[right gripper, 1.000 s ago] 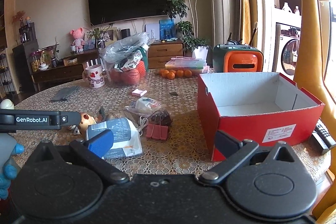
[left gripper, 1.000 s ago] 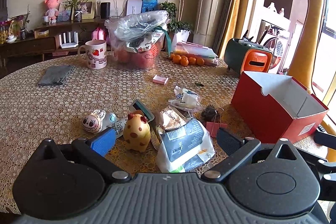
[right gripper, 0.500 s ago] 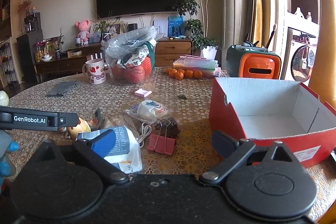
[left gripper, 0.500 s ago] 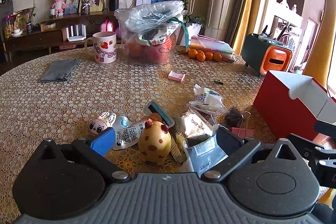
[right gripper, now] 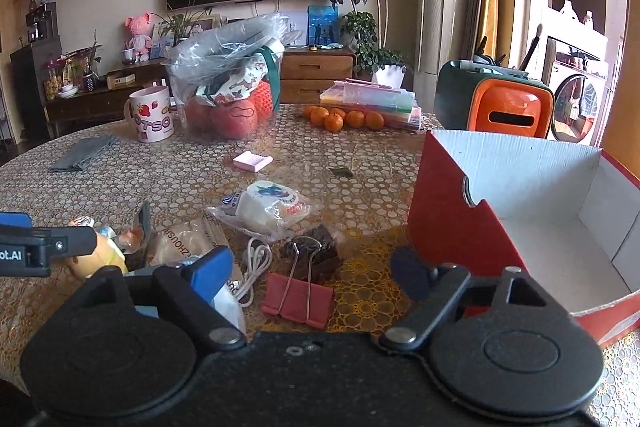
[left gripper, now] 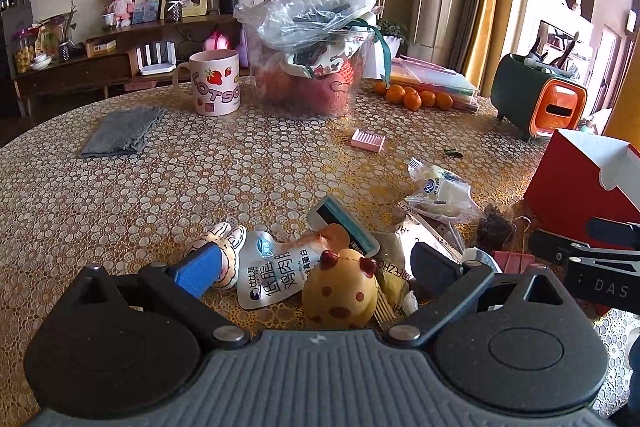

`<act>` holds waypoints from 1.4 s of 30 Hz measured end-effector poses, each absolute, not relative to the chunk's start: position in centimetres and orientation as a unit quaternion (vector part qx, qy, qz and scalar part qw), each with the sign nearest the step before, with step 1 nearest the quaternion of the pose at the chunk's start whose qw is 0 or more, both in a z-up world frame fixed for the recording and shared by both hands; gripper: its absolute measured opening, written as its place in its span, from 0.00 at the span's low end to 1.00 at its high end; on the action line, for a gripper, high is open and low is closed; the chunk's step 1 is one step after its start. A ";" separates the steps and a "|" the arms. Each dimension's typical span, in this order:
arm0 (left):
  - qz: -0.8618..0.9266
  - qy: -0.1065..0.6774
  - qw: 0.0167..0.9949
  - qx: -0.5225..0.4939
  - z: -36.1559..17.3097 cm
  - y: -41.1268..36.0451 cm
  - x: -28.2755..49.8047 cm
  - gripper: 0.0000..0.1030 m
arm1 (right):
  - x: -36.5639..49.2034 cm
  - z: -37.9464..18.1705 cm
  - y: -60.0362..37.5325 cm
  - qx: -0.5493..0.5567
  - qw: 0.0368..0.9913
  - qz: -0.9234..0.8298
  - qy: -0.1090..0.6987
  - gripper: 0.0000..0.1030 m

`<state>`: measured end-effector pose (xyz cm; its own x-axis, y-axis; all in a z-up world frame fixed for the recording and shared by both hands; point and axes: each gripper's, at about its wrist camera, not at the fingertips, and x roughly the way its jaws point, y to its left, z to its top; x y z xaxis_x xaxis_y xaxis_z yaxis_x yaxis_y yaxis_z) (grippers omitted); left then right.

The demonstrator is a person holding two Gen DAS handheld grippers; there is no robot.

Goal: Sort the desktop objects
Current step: 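Grasp the yellow pig with the left tool while the right tool grasps the pink clip, then lift the pig with the left tool while the right tool carries the clip to the red box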

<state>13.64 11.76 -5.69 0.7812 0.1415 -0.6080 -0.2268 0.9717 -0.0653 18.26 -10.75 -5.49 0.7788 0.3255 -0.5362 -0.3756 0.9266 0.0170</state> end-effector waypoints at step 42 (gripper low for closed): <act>0.048 0.332 0.938 -0.085 -7.6 11.7 14.9 0.39 | 23.0 -7.9 -8.4 -0.006 0.920 0.169 0.353 0.34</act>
